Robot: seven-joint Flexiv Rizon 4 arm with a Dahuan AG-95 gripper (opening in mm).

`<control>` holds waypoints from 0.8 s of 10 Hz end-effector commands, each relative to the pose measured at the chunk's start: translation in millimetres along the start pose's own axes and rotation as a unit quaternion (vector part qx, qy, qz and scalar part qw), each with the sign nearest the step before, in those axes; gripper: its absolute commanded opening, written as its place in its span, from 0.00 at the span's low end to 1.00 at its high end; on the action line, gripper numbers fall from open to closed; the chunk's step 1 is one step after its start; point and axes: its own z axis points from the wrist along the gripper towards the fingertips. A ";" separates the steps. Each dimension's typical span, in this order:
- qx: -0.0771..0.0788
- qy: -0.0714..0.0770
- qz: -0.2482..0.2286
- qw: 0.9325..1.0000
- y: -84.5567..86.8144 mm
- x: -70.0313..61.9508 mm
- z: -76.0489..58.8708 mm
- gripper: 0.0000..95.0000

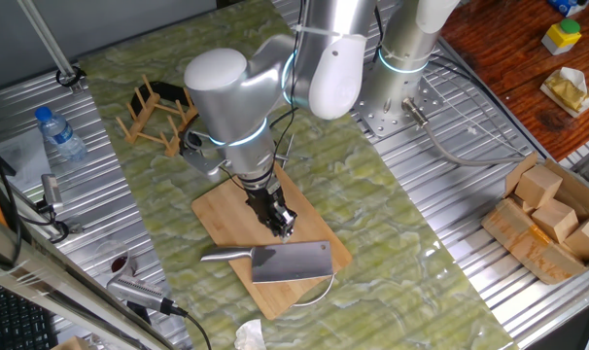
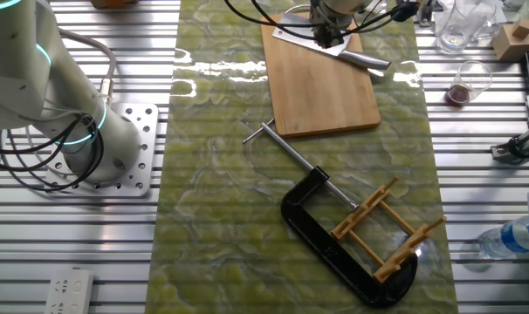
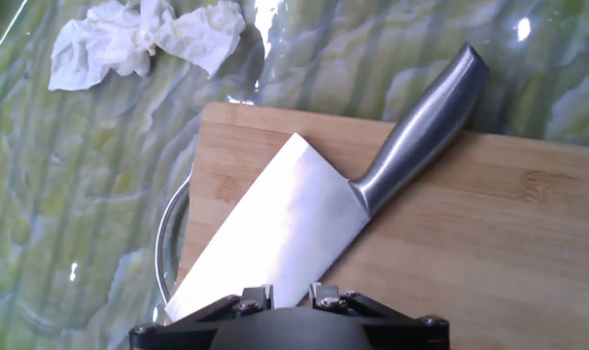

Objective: Put the knife on the cutting board

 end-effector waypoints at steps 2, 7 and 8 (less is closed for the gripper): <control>0.047 0.020 -0.035 0.998 -10.4 4.5 -7.2 0.00; 0.088 0.038 -0.052 0.994 -40.6 4.5 -34.2 0.00; 0.097 0.042 -0.056 0.993 -49.2 2.7 -43.7 0.00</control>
